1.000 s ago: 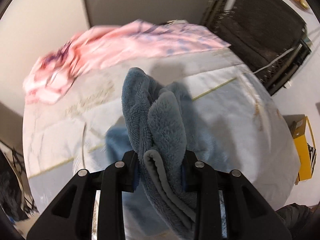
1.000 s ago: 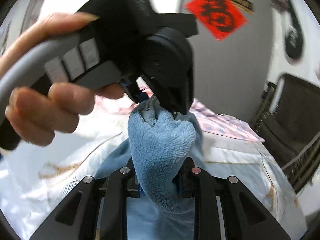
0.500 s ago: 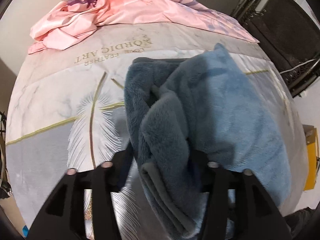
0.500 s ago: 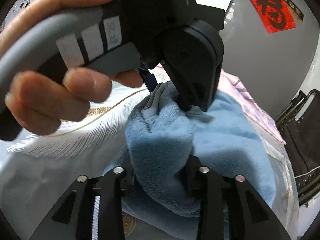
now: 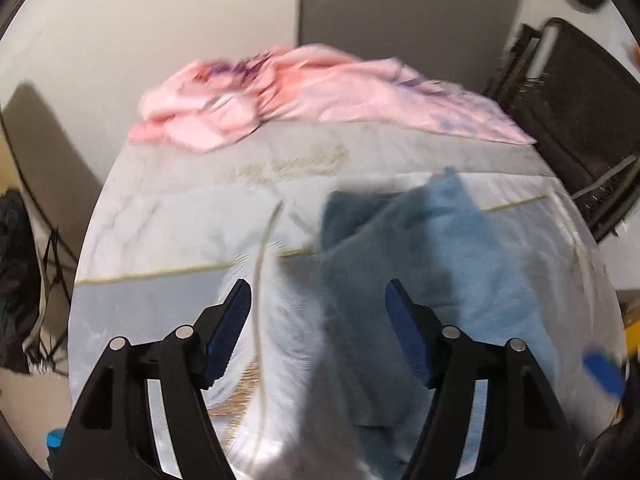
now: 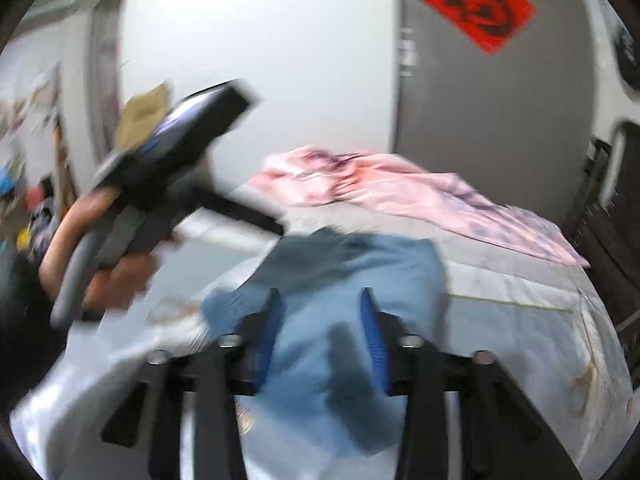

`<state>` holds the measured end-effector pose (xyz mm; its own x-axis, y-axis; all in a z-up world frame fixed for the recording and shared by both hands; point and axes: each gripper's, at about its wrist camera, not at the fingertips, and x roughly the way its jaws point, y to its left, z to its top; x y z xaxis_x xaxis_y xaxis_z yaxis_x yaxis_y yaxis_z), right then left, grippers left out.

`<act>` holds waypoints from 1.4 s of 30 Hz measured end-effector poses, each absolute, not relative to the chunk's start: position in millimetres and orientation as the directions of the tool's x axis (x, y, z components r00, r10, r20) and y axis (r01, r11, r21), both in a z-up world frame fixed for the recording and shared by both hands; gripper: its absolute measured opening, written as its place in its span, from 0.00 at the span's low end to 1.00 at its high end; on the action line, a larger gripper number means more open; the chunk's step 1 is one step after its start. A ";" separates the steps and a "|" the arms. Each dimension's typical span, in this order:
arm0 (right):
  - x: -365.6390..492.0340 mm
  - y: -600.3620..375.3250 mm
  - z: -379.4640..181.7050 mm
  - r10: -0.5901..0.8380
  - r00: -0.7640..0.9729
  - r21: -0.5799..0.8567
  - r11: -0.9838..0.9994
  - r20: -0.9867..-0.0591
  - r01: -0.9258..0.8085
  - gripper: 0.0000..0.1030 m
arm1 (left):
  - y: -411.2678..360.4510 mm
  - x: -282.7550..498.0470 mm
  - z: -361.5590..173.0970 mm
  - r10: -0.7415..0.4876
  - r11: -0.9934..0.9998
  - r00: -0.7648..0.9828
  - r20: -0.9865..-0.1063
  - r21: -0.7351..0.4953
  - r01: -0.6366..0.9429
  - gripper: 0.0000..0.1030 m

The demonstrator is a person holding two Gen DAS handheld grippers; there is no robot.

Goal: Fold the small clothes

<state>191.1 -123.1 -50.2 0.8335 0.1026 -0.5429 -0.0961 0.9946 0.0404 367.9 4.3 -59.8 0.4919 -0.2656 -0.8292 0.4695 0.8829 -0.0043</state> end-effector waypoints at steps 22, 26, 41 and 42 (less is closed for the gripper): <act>207.7 -158.7 -112.0 0.161 0.708 0.170 0.984 -0.688 -0.058 0.09 | -22.9 299.3 -111.0 -0.216 0.883 0.603 -0.768 0.110 0.456 0.73; 236.3 -172.5 -87.8 0.133 0.736 0.171 0.985 -0.664 -0.023 0.13 | -28.8 300.9 -86.5 -0.238 0.871 0.652 -0.720 0.139 0.472 0.73; 322.7 -189.9 -114.8 0.139 0.677 0.228 0.973 -0.723 0.044 0.20 | -48.2 340.1 -124.1 -0.141 0.870 0.646 -0.750 0.217 0.442 0.73; 325.6 -189.0 -124.5 0.135 0.658 0.221 0.974 -0.741 0.049 0.21 | -46.0 340.0 -129.4 -0.138 0.873 0.643 -0.753 0.214 0.439 0.73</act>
